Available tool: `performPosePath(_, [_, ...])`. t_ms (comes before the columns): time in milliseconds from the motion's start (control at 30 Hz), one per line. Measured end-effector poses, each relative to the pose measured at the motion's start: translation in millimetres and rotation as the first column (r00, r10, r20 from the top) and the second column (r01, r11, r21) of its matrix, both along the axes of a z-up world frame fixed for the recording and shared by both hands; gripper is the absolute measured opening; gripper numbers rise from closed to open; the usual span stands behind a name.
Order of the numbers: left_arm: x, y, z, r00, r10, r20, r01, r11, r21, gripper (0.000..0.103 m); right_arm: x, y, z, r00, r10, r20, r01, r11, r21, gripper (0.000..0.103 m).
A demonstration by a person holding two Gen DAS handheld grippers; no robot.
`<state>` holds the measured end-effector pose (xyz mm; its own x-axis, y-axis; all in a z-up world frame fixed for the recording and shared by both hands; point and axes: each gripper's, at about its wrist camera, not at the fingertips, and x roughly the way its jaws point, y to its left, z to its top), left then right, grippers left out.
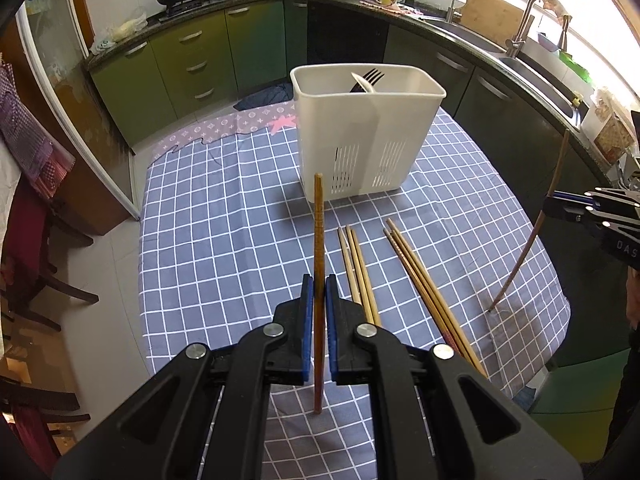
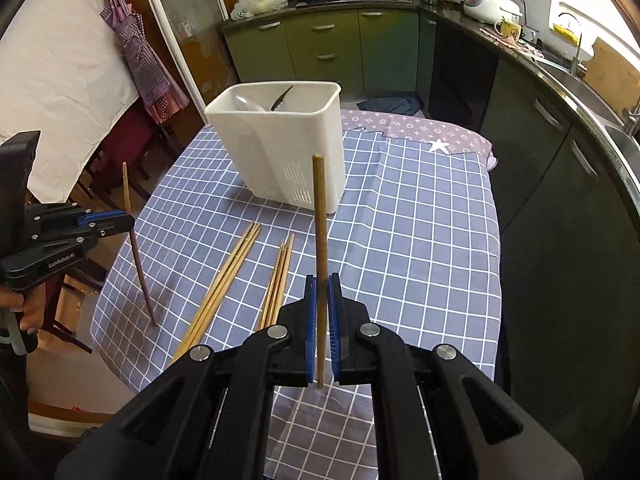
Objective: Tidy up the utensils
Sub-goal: 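Lift the chopstick into the caddy and open the right tool while the left tool carries its chopstick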
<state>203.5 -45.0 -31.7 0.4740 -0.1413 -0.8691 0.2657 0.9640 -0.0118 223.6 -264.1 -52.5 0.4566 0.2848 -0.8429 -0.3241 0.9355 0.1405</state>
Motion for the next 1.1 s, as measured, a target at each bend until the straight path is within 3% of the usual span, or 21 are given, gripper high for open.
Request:
performPosePath(467, [0.6, 0.2, 9.2, 1.000, -0.002, 0.027, 0.002, 1.000, -0.004, 0.006, 9.0, 4.2, 37.9, 0.997, 0.016, 0.074, -0.020, 0.998, 0.054, 0.007])
performPosePath(600, [1.8, 1.1, 14.9, 0.999, -0.001, 0.039, 0.001, 1.000, -0.007, 0.006, 14.1, 7.8, 65.4, 0.993, 0.025, 0.113, -0.034, 0.997, 0.074, 0.007])
performPosePath(933, [3.2, 5.1, 30.3, 0.998, 0.003, 0.070, -0.003, 1.000, -0.010, 0.006, 41.3, 7.4, 168.2, 0.959, -0.024, 0.283, -0.028, 0.984, 0.176, 0.007])
performPosePath(1100, [4.7, 8.0, 36.0, 0.997, 0.005, 0.078, -0.004, 1.000, -0.018, 0.006, 80.2, 14.3, 181.3, 0.953, -0.070, 0.296, 0.016, 0.984, 0.179, 0.007])
